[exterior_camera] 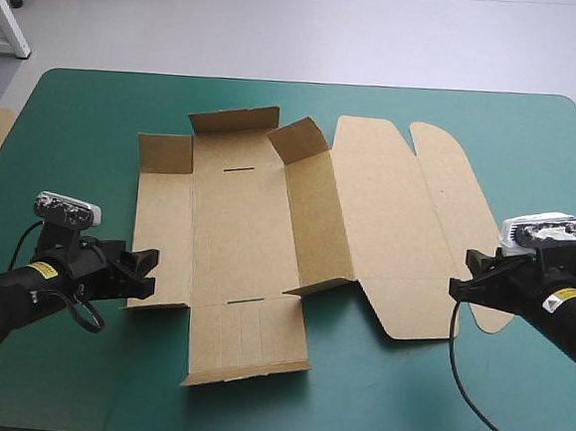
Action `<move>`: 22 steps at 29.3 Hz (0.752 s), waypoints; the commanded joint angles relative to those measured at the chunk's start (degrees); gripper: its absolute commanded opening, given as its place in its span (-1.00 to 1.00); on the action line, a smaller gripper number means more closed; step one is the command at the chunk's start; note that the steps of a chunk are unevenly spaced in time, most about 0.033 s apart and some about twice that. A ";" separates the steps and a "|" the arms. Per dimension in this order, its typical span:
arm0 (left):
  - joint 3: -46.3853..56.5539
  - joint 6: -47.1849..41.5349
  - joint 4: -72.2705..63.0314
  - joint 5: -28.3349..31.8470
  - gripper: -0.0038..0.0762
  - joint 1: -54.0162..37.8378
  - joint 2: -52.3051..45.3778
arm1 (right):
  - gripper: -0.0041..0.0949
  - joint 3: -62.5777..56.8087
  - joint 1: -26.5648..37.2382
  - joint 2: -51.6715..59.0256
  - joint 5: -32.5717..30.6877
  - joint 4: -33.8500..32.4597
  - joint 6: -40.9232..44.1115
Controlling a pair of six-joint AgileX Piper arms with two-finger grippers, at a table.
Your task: Fold the box
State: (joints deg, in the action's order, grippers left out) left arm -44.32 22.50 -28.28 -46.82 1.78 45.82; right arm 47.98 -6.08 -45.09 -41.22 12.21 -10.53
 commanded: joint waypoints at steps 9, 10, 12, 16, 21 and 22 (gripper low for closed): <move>-1.51 -0.19 -1.94 3.34 0.10 -0.10 -0.23 | -0.11 1.92 0.26 0.50 2.87 1.43 -0.93; -1.51 -0.19 -1.94 3.34 0.10 -0.10 -0.23 | -0.11 1.92 0.26 0.50 2.87 1.43 -0.93; -1.51 -0.19 -1.94 3.34 0.10 -0.10 -0.05 | -0.11 1.92 0.26 0.50 2.87 1.43 -0.93; -1.51 -0.19 -1.94 2.78 0.10 -0.10 1.34 | -0.12 1.92 0.26 0.50 2.39 1.43 -1.01; -1.51 0.03 -1.94 2.91 0.10 -0.10 4.10 | -0.14 0.81 0.26 0.50 1.81 0.81 -1.78; -1.51 0.03 -1.94 3.47 0.10 -0.10 4.85 | -0.14 0.03 0.26 0.50 1.96 0.81 -1.78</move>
State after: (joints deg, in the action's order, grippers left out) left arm -44.27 22.50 -28.28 -46.60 1.78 49.55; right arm 47.76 -6.08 -45.09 -42.34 12.90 -11.61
